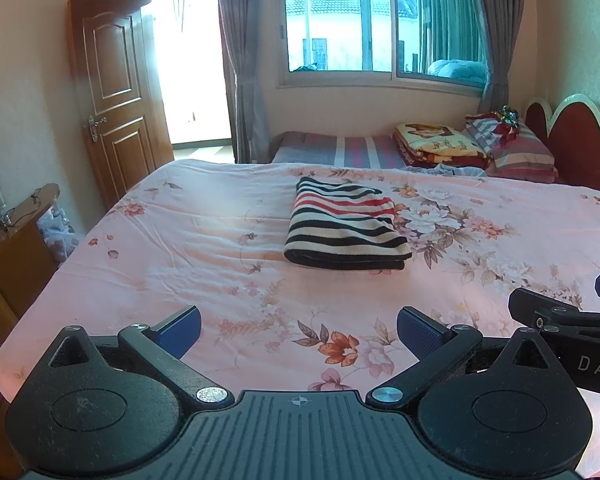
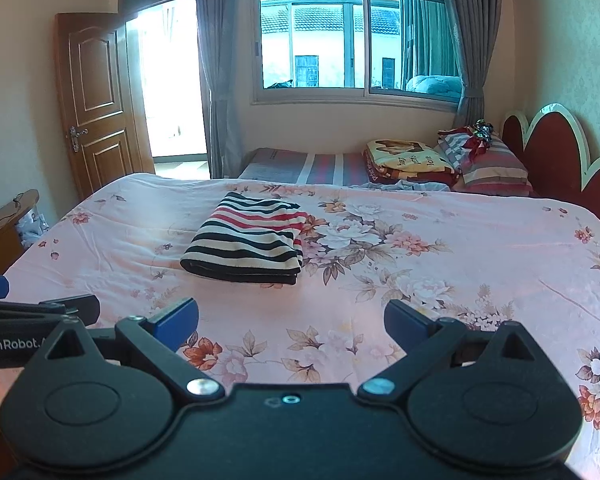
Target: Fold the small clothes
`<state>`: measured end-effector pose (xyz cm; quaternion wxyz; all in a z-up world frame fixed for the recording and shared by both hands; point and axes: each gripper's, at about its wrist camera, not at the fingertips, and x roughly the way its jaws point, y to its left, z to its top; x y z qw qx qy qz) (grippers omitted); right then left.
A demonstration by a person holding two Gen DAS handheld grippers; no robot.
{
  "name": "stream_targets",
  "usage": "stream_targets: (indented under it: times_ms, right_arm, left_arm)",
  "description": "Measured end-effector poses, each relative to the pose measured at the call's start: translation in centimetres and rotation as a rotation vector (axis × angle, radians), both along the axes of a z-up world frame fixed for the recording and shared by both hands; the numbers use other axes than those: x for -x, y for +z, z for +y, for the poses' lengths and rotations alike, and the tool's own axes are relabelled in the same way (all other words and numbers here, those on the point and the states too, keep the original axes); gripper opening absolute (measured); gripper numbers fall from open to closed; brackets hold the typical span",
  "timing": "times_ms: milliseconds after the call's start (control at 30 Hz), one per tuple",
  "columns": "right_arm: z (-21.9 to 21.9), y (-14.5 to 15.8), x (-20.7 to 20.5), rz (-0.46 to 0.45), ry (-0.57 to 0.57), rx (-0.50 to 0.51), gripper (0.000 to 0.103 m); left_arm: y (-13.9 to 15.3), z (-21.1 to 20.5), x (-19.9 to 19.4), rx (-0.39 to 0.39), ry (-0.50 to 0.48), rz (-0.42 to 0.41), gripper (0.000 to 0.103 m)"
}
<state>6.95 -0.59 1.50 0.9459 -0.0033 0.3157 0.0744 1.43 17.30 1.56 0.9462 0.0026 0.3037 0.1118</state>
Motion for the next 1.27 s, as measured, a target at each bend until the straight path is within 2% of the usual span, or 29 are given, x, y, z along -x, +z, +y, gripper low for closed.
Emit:
stream_targets:
  times_ms: [1033,1200,1267]
  right_arm:
    - [0.0,-0.9,-0.6,0.010,0.002,-0.001,0.099]
    - [-0.2,-1.2,-0.9,0.015,0.002,-0.009,0.099]
    - [-0.5,-1.3,-1.2,0.017,-0.001,-0.012,0.099]
  left_arm:
    - [-1.2,0.1,-1.3,0.009,0.007,0.026,0.103]
    - [-1.6,0.0,-1.5,-0.003,-0.013,-0.011,0.103]
    - [-1.7,0.1,-2.1,0.005,-0.015,0.005,0.103]
